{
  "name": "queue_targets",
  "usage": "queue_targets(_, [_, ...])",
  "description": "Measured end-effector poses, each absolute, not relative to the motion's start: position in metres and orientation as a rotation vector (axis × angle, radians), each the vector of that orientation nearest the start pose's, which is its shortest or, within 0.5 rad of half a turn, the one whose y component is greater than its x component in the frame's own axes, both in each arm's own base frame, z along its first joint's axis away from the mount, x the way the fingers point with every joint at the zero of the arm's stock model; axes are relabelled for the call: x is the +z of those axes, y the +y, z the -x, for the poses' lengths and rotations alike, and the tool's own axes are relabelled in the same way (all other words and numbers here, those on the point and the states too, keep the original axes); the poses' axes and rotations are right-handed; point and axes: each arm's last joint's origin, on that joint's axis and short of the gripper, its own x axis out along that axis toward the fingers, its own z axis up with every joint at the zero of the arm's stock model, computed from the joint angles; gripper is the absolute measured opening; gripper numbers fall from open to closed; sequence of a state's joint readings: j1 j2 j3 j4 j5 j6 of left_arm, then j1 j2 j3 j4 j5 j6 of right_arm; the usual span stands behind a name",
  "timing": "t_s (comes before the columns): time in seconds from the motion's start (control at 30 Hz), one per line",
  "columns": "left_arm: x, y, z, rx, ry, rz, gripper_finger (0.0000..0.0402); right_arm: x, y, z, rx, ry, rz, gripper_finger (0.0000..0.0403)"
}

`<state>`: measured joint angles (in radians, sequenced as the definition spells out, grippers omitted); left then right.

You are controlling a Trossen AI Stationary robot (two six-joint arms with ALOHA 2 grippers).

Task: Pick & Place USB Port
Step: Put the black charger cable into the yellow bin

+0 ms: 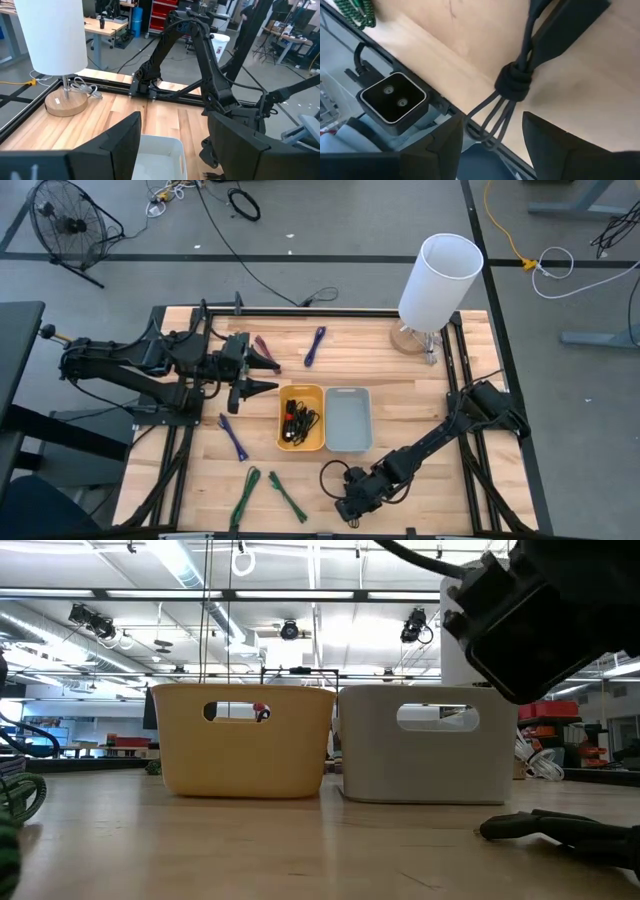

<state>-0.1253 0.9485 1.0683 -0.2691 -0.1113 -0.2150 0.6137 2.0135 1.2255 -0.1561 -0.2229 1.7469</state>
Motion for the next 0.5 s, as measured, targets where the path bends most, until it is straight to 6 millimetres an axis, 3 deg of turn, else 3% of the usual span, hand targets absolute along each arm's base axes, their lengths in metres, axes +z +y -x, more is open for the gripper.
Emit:
queue_targets(0.33, [0.393,-0.022,-0.197,0.002,0.149,0.197,0.0236,0.119,0.238,-0.33,-0.258,1.388,-1.335,0.0192])
queue_targets(0.4, [0.393,-0.022,-0.197,0.002,0.149,0.196,0.0236,0.118,0.238,-0.33,-0.252,1.395,-1.326,0.0167])
queue_targets(0.5, [0.393,-0.022,-0.197,0.002,0.149,0.196,0.0236,0.117,0.237,-0.33,-0.242,1.406,-1.316,0.0099])
